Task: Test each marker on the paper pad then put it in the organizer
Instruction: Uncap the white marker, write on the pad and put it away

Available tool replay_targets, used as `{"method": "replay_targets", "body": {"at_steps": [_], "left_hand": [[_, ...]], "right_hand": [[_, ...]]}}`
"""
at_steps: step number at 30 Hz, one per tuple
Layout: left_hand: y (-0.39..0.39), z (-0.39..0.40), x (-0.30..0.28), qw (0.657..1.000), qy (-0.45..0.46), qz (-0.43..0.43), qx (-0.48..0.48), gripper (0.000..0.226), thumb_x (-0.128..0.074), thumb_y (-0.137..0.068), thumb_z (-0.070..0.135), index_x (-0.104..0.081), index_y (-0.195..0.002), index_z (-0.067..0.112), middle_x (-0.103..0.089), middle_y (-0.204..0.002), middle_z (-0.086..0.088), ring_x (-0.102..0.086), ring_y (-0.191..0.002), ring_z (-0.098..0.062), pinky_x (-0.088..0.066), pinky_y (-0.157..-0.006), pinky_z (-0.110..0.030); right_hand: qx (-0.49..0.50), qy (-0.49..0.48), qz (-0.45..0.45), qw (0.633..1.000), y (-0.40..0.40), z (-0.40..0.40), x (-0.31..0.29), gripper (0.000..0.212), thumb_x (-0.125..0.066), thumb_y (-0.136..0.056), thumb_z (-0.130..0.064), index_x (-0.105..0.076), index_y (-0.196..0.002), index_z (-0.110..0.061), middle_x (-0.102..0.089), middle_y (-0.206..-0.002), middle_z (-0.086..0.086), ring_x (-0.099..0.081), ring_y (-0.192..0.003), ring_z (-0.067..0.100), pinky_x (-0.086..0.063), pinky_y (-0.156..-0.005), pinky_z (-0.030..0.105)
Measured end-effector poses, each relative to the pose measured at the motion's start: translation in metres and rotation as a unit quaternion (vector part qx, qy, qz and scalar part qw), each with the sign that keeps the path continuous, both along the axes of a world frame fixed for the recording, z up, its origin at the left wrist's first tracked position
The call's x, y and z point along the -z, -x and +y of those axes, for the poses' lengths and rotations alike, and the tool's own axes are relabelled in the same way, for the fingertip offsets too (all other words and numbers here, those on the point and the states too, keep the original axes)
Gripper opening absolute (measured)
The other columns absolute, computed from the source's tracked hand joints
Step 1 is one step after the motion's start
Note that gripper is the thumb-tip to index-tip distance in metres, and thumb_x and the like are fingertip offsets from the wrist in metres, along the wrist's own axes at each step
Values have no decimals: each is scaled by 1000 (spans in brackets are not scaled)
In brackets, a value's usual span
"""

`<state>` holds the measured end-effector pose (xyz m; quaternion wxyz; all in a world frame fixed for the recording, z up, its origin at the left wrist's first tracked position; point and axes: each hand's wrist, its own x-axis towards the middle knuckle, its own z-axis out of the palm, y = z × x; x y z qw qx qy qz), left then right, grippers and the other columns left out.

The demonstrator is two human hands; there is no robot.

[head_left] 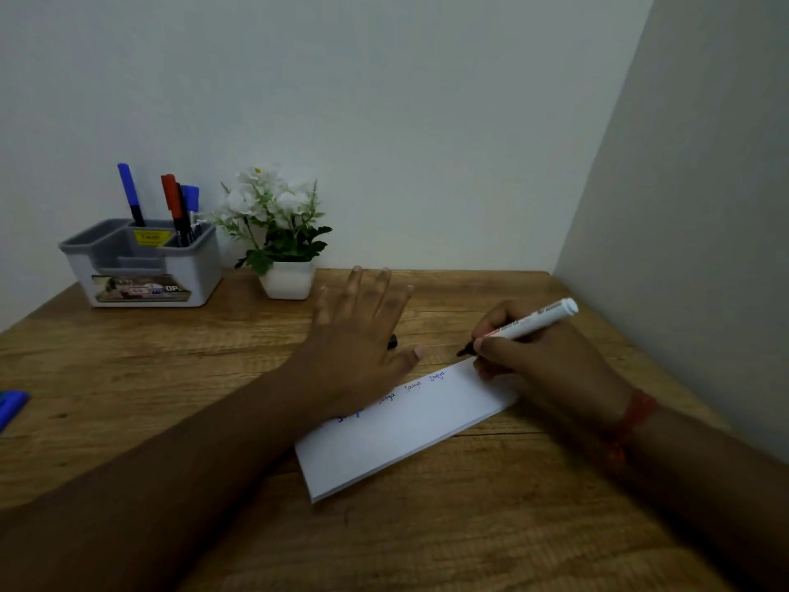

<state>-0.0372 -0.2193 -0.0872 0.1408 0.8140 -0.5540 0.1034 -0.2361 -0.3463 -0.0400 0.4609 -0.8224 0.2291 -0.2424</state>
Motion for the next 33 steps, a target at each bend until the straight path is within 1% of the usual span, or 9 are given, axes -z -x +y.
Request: {"method": "replay_targets", "body": {"at_steps": [3, 7, 11, 15, 18, 22, 27, 31, 33], "left_hand": [[0, -1, 3, 1000, -8, -29, -7, 84, -4, -81, 76, 7, -154, 36, 16, -164, 5, 27, -148, -22, 7, -117, -62], [0, -1, 5, 999, -23, -36, -12, 82, -1, -81, 75, 12, -153, 37, 23, -163, 6, 31, -146, -22, 8, -117, -62], [1, -2, 6, 999, -31, -29, -15, 84, 1, -79, 75, 14, -153, 38, 27, -162, 6, 33, -145, -21, 9, -117, -60], [1, -3, 6, 999, -35, -27, -17, 84, 2, -78, 75, 14, -153, 39, 26, -162, 7, 33, -145, -20, 10, -118, -58], [1, -3, 7, 999, -33, -26, -14, 84, 1, -79, 75, 13, -153, 39, 25, -162, 7, 33, -145, -20, 10, -118, -58], [0, -2, 8, 999, -31, -23, -14, 83, -1, -79, 75, 12, -153, 39, 25, -162, 7, 33, -145, -20, 11, -118, -58], [1, -2, 7, 998, -44, -31, -23, 85, 3, -77, 75, 15, -153, 38, 29, -161, 7, 35, -144, -20, 10, -118, -58], [1, -3, 6, 999, -35, -25, -16, 85, 1, -79, 75, 12, -154, 38, 26, -162, 7, 34, -145, -20, 11, -117, -58], [1, -3, 8, 999, -36, -25, -18, 85, 1, -78, 75, 11, -154, 38, 26, -162, 7, 33, -145, -20, 11, -117, -58]], "right_hand": [[16, 39, 36, 998, 0, 1, 11, 5, -67, -89, -20, -72, -86, -20, -76, -81, -2, -72, -78, 10, -57, -74, 28], [17, 43, 44, 998, -1, -1, 11, 7, -67, -89, -20, -72, -84, -20, -76, -82, -4, -70, -77, 8, -52, -64, 16], [18, 50, 55, 997, -3, -3, 13, 7, -68, -88, -21, -71, -82, -20, -75, -82, -3, -69, -79, 11, -54, -71, 29], [19, 51, 59, 997, -4, -5, 15, 6, -69, -87, -21, -72, -82, -20, -75, -83, -6, -69, -79, 9, -52, -69, 28], [16, 49, 63, 997, -5, -6, 16, 6, -69, -87, -23, -72, -83, -20, -76, -84, -8, -70, -81, 9, -55, -73, 33], [15, 55, 65, 996, -4, -6, 16, 6, -71, -85, -23, -71, -80, -20, -74, -82, -7, -68, -77, 7, -51, -67, 26], [11, 48, 64, 997, -3, -6, 15, 6, -70, -85, -21, -71, -80, -19, -74, -81, -4, -67, -76, 9, -48, -66, 25], [35, 28, 42, 998, -3, -8, 16, 6, -69, -86, -19, -71, -80, -16, -74, -80, -1, -66, -73, 8, -48, -65, 25], [35, 36, 52, 997, -4, -8, 16, 7, -69, -86, -21, -71, -81, -18, -74, -81, -4, -67, -75, 8, -48, -62, 19]]}}
